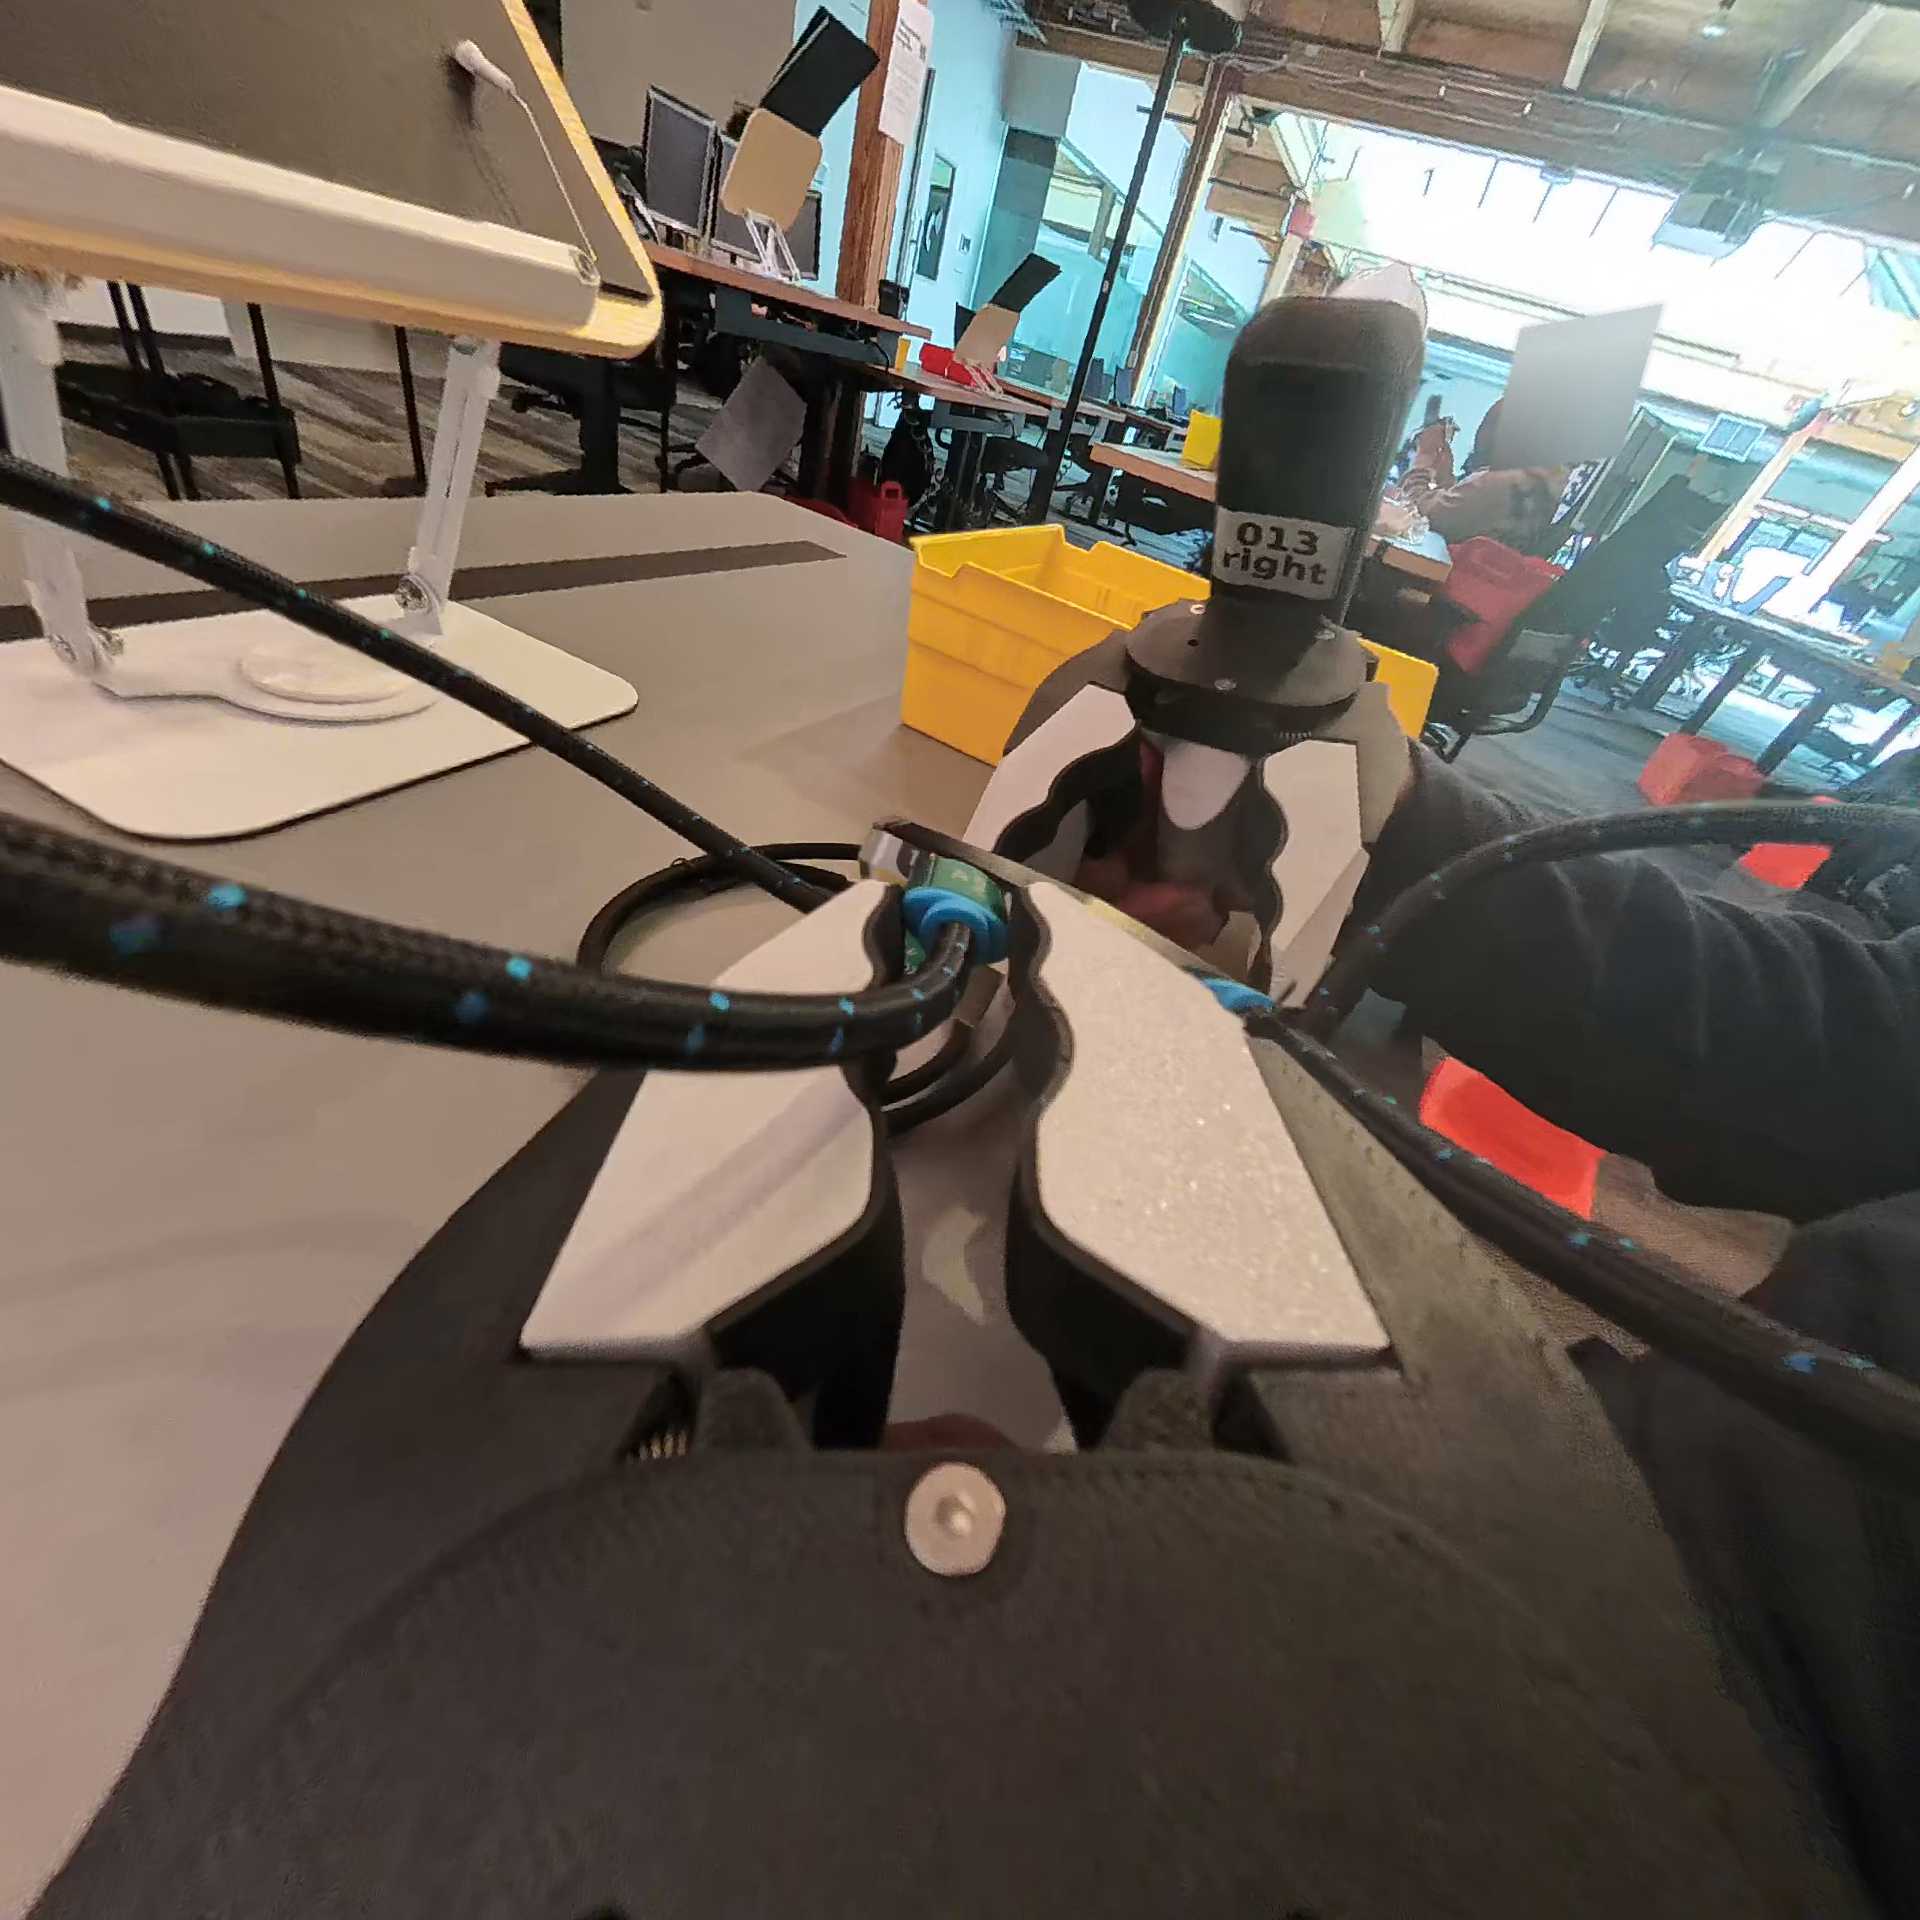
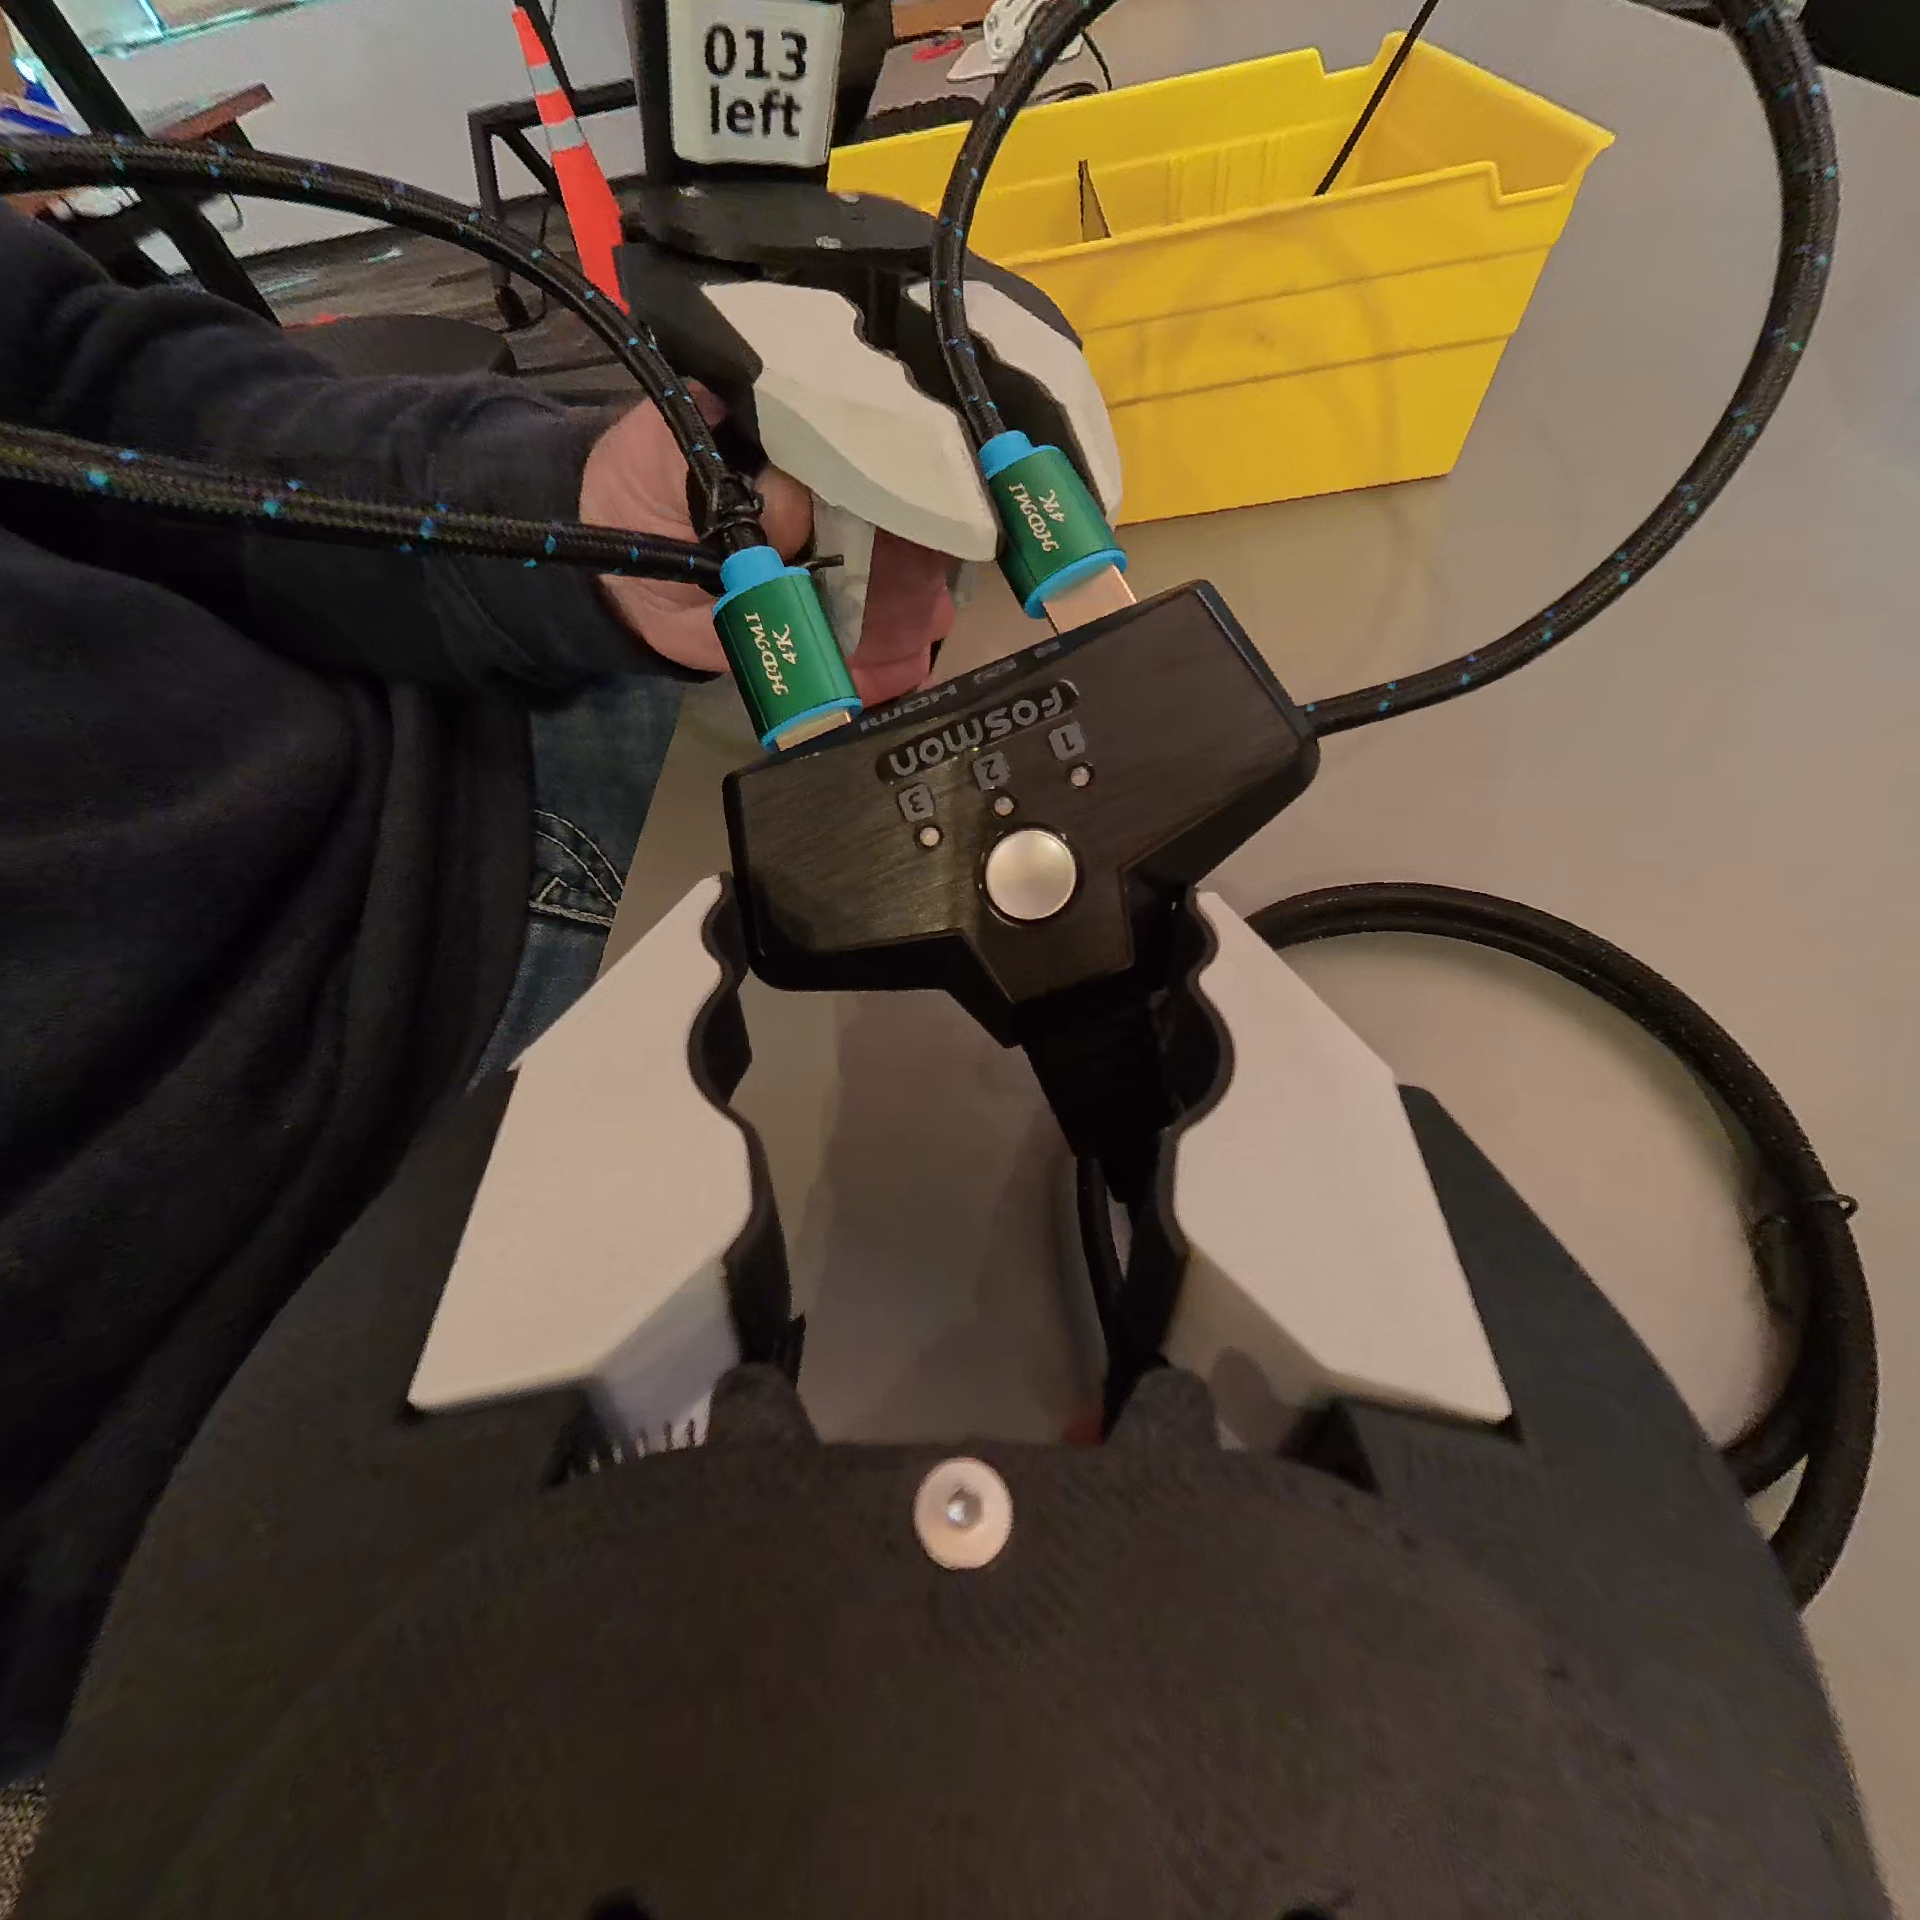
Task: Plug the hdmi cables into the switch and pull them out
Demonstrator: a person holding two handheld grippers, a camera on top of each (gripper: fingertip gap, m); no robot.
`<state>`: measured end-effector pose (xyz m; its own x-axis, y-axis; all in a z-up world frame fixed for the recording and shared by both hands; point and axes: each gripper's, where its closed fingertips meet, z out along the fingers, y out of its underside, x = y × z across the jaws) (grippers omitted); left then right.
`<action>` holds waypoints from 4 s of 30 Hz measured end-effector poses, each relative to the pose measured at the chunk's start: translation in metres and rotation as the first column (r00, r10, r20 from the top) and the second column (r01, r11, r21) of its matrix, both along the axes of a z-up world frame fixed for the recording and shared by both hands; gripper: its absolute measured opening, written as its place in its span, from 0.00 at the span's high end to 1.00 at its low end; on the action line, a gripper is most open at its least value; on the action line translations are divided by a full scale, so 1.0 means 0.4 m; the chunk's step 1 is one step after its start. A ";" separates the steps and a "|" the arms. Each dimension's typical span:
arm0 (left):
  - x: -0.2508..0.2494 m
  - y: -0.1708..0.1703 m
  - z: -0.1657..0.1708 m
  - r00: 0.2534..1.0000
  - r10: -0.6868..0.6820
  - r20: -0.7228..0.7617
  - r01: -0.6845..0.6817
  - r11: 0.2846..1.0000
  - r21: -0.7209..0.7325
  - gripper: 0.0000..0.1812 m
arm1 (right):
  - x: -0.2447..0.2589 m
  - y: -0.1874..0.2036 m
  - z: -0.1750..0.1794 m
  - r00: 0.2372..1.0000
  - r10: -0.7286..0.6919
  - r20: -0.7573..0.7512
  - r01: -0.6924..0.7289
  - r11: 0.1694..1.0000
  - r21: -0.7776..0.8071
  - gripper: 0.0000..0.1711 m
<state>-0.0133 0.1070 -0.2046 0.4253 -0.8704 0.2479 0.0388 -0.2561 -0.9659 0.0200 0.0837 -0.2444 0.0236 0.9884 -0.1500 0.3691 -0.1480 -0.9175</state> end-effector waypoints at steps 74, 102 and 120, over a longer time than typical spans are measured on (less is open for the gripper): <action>0.007 -0.010 -0.023 0.998 -0.047 -0.042 0.048 0.998 0.027 0.89 | -0.001 -0.011 -0.022 0.996 0.013 0.086 -0.019 0.998 0.063 0.54; -0.007 -0.004 0.001 1.000 0.013 0.025 -0.015 0.998 0.058 0.98 | -0.003 -0.009 -0.026 0.989 -0.014 0.146 -0.003 0.993 0.117 0.54; -0.125 0.030 0.111 0.959 0.103 0.264 -0.106 0.994 -0.002 0.83 | 0.107 0.080 0.241 0.935 -0.350 0.054 0.318 0.898 0.304 0.54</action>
